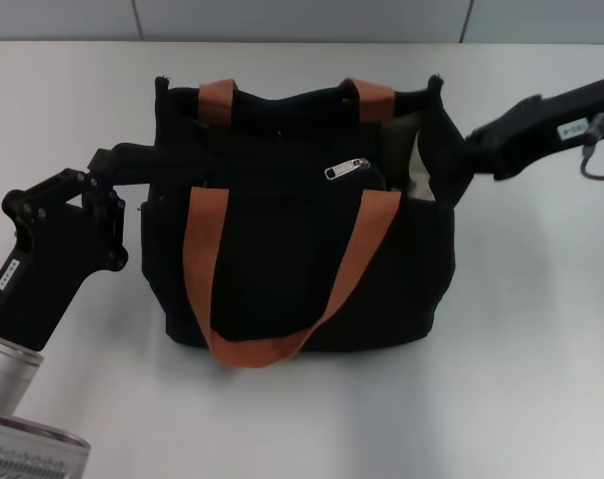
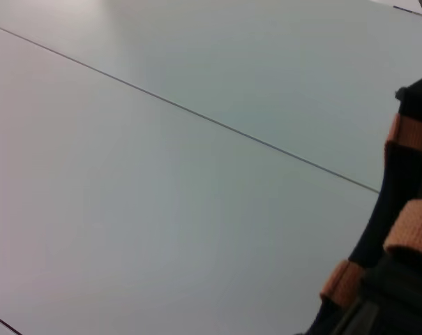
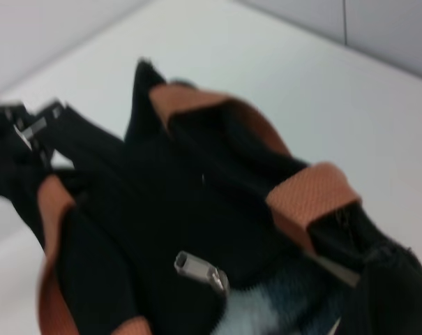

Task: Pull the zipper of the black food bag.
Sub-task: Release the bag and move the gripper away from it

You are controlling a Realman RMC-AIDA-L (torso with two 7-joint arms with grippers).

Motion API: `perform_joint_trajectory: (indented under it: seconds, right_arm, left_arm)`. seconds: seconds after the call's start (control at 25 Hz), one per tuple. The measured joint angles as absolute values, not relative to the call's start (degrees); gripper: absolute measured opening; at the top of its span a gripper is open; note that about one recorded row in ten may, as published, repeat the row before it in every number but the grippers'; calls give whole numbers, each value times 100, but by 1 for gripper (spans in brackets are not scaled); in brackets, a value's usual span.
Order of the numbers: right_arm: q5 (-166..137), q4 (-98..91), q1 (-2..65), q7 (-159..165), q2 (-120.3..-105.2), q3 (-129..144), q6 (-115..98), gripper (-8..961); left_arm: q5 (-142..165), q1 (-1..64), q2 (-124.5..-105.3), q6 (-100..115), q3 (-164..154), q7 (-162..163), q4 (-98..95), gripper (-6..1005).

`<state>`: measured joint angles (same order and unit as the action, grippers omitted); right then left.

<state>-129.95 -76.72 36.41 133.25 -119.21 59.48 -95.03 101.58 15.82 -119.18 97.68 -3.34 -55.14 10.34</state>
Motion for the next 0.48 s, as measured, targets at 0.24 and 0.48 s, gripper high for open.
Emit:
perform_joint_trajectory:
  seconds: [0.24,0.48]
  right_arm:
    - [-11343,-7464,3064,12306,-11926,5383,-9431,98]
    - [-10537,-7267,2653,11545,-11928,5308,-9419,196]
  left_arm:
    - [10137,1585,-11918,10074,14,-4837,1147,62]
    - [10144,1457,-11903,10577,551,-4768,1316,115]
